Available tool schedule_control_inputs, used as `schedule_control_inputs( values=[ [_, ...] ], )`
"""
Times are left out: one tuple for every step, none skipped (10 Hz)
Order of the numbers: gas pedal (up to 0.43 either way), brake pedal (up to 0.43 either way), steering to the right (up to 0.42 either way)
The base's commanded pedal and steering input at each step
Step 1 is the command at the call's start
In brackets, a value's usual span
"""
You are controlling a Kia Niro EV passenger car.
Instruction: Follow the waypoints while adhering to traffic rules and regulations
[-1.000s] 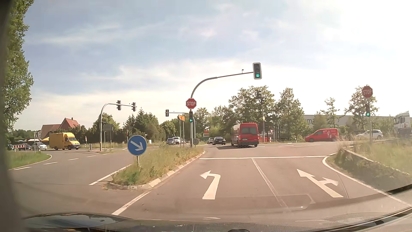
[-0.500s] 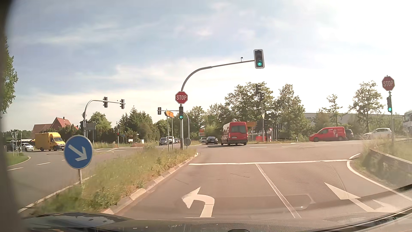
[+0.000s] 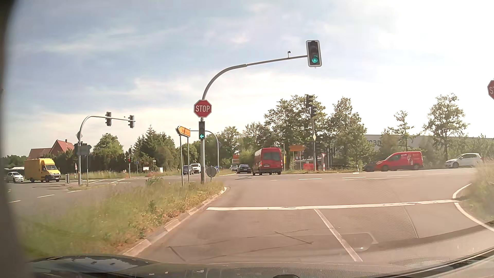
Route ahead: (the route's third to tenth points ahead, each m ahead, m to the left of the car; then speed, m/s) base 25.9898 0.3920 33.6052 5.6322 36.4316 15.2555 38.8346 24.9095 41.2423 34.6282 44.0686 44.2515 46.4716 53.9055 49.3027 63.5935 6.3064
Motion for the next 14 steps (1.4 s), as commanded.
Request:
schedule_control_inputs(
  values=[
    [0.268, 0.0, 0.026],
    [0.26, 0.0, 0.026],
    [0.26, 0.0, 0.023],
    [0.26, 0.0, 0.019],
    [0.24, 0.0, 0.016],
    [0.15, 0.0, 0.014],
    [0.0, 0.0, 0.014],
    [0.0, 0.0, 0.014],
    [0.0, 0.0, 0.013],
    [0.0, 0.0, 0.011],
    [0.0, 0.0, 0.008],
    [0.0, 0.0, 0.005],
    [0.0, 0.0, 0.003],
    [0.0, 0.0, -0.002]
  ],
)
